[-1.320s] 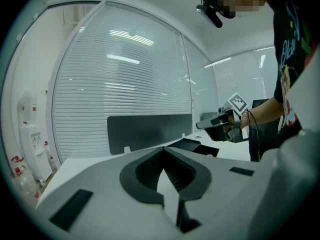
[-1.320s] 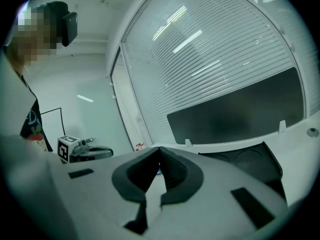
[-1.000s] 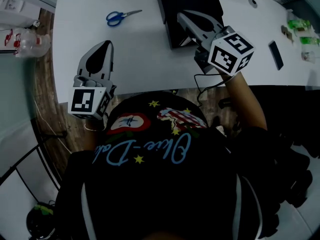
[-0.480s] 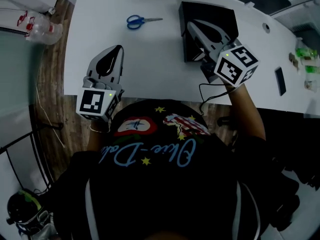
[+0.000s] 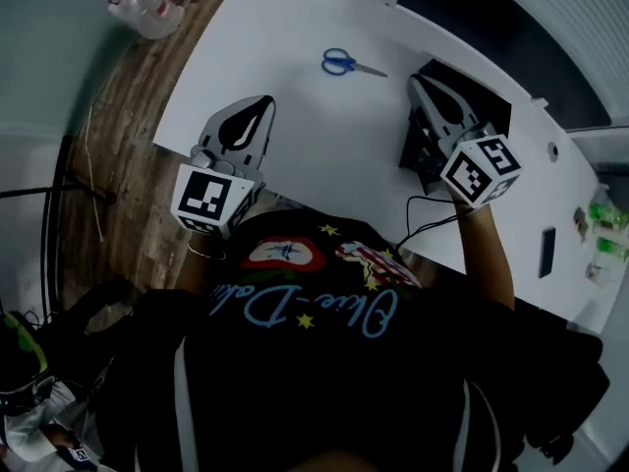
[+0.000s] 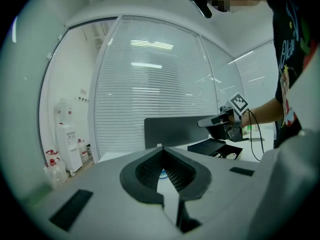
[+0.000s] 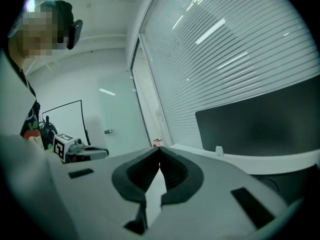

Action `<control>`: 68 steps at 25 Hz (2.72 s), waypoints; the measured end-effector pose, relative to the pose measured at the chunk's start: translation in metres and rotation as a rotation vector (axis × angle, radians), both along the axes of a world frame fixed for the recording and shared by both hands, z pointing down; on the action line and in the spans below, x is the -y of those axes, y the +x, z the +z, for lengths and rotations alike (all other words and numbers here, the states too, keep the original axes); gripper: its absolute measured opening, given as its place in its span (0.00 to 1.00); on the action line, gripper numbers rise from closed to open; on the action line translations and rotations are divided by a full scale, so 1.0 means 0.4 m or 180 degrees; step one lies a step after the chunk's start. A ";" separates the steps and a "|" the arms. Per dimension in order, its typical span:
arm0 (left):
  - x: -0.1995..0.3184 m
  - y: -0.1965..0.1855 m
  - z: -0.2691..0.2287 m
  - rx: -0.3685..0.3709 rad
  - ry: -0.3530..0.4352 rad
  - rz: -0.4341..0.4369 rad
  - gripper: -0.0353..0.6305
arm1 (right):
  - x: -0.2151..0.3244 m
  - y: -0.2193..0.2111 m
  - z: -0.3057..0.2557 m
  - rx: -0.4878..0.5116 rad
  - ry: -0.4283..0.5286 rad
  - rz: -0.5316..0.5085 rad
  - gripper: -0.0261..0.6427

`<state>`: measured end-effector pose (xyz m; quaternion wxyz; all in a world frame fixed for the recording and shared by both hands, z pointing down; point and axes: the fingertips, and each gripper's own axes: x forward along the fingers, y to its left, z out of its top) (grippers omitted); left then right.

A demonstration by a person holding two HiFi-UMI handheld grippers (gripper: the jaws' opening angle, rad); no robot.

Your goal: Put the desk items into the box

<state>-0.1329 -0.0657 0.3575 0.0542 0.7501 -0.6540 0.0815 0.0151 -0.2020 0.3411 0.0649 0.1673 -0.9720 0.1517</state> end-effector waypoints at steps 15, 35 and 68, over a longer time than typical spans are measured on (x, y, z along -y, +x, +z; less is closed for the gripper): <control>-0.148 -0.152 0.010 -0.0013 -0.0011 -0.0754 0.06 | -0.016 -0.194 0.045 -0.0279 0.0173 -0.0513 0.06; -0.102 -0.230 0.046 -0.0102 -0.0068 -0.0788 0.06 | 0.060 -0.302 0.226 -0.1216 0.0454 -0.0829 0.14; -0.010 -0.350 0.123 -0.0212 -0.0303 -0.0945 0.06 | 0.105 -0.381 0.516 -0.2606 0.0875 -0.2022 0.22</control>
